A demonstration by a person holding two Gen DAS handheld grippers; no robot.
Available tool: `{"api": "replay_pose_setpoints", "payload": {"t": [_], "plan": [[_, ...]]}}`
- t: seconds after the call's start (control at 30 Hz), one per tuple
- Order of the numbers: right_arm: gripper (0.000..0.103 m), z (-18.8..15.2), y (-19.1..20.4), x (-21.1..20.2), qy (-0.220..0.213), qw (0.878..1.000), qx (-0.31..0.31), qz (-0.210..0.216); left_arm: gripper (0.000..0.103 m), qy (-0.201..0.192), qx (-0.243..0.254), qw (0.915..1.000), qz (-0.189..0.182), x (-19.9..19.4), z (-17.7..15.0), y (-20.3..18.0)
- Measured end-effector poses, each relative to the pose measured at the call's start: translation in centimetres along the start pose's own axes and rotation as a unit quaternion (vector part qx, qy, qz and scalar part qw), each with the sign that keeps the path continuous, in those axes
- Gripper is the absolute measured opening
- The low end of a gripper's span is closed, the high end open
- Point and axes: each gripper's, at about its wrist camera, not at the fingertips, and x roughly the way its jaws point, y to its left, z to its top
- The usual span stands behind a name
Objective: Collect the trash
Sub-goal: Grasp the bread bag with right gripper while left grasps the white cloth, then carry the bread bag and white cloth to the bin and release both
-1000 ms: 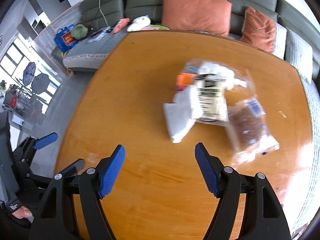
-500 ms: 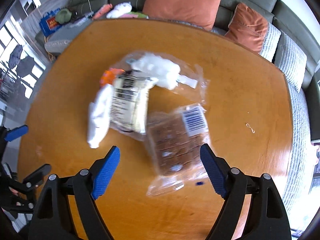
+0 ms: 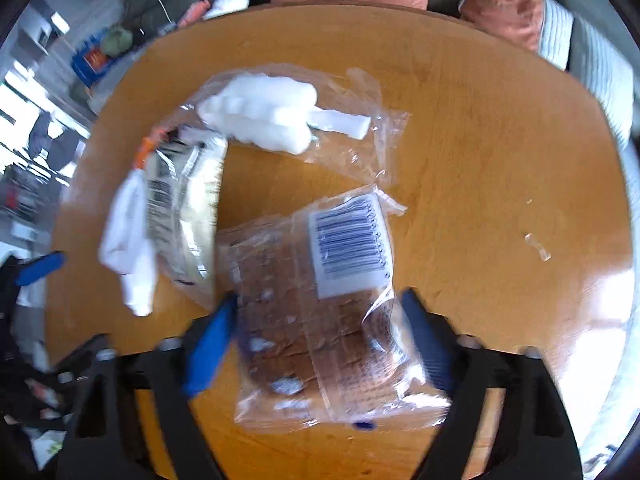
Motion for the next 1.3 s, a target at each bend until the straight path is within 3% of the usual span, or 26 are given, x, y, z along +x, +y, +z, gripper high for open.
{"api": "replay_pose_setpoints", "payload": {"t": [0.37, 0.43, 0.53, 0.63, 0.93, 1.3], "plan": [[0.069, -3.4, -1.5, -1.2, -0.018, 0.998, 0.053, 0.002, 0.094, -0.004, 0.069, 0.9976, 0.004, 2.8, 2.7, -1.8], [0.069, -3.4, -1.3, -1.6, -0.020, 0.998, 0.060, 0.002, 0.067, 0.001, 0.076, 0.9970, -0.014, 3.2, 2.7, -1.6], [0.069, -3.6, -1.1, -2.5, -0.027, 0.998, 0.064, 0.000, 0.042, 0.001, 0.058, 0.9968, -0.056, 3.3, 2.3, -0.8], [0.069, -4.0, -0.4, -3.3, -0.036, 0.997, 0.065, -0.003, 0.030, -0.008, 0.049, 0.9965, -0.068, 2.7, 1.6, -0.3], [0.069, -5.3, 2.7, -5.9, -0.051, 0.997, 0.049, -0.003, 0.028, -0.028, 0.025, 0.9957, -0.085, -0.2, -1.9, 1.4], [0.069, -6.1, 13.6, -6.1, -0.052, 0.998, -0.011, 0.019, 0.028, -0.055, -0.017, 0.9955, -0.076, -4.2, -7.6, 6.8]]}}
